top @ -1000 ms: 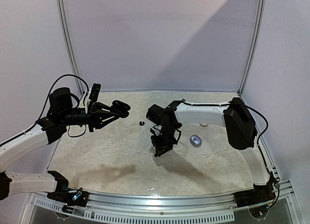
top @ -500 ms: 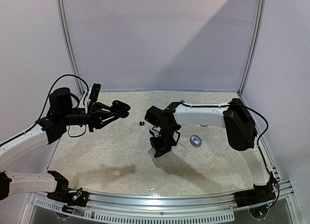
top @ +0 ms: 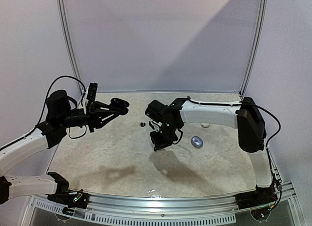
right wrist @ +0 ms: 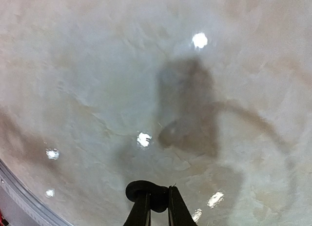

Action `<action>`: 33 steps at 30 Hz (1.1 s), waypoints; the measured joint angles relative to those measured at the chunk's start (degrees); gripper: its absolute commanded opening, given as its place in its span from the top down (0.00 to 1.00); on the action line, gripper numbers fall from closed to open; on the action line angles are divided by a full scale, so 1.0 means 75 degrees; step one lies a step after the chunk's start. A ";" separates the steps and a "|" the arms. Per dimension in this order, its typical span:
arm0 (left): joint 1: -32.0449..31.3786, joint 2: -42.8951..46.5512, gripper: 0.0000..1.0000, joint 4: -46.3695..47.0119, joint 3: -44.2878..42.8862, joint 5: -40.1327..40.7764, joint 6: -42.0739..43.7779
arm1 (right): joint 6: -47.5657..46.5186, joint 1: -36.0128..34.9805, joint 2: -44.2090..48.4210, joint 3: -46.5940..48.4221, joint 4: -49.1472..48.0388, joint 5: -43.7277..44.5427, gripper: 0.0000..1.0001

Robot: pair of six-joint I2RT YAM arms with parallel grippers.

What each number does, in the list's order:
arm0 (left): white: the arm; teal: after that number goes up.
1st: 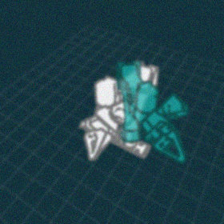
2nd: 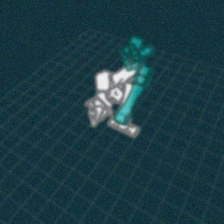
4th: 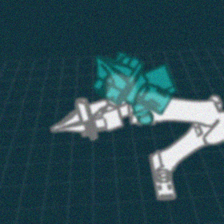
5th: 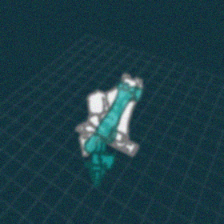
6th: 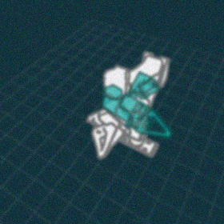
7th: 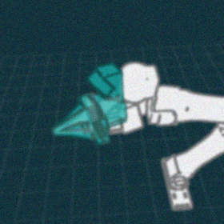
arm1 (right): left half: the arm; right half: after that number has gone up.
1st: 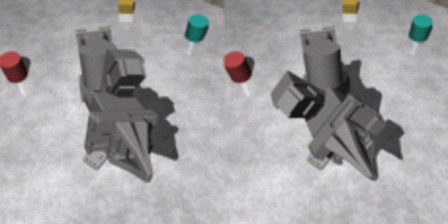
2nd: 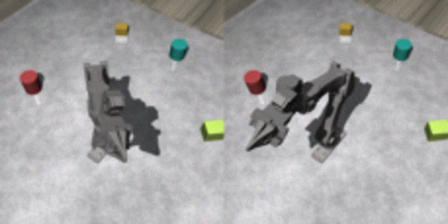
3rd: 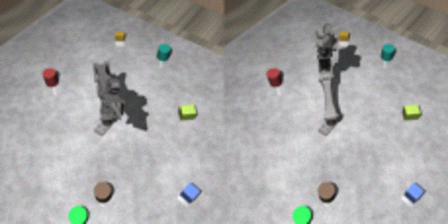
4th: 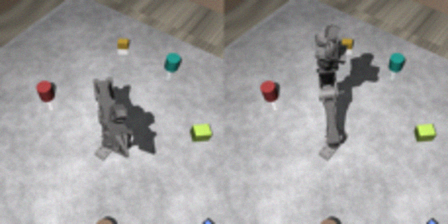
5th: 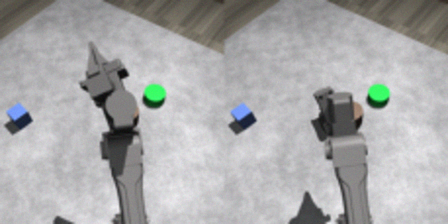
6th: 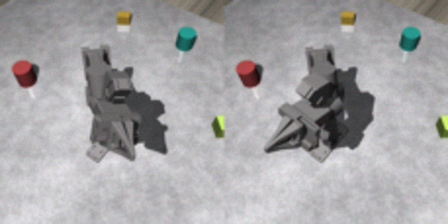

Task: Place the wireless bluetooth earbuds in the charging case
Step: Pick up the left earbud from the center of the board, then insert the left earbud into the left side groove of the charging case.

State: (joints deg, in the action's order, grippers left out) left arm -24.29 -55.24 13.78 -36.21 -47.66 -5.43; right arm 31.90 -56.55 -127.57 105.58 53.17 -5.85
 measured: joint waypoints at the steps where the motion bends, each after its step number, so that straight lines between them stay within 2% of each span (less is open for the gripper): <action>1: 0.0000 0.0015 1.00 0.0265 0.0076 0.0082 -0.0076 | -0.0082 -0.0006 0.0233 -0.0009 -0.0108 0.0195 1.00; 10: -0.0050 -0.0382 1.00 0.2856 0.0493 0.0775 -0.0554 | -0.1209 -0.0160 0.3002 -0.0061 -0.2008 0.2139 1.00; 14: -0.0114 -0.0501 1.00 0.3654 0.0498 0.1081 -0.0554 | -0.1781 -0.0420 0.3640 -0.0119 -0.3005 0.2538 1.00; 26: -0.0227 -0.1545 1.00 0.5893 0.0635 0.1521 -0.0877 | -0.3177 -0.1107 0.3876 -0.0478 -0.5217 0.2567 1.00; 33: -0.0309 -0.1693 1.00 0.6432 0.0635 0.1716 -0.1058 | -0.3436 -0.1233 0.3870 -0.0318 -0.5575 0.2573 1.00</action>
State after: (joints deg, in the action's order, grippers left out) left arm -26.61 -67.94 62.02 -31.44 -34.79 -13.37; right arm 6.13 -65.80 -98.54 103.20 11.35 13.45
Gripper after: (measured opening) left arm 0.235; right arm 0.095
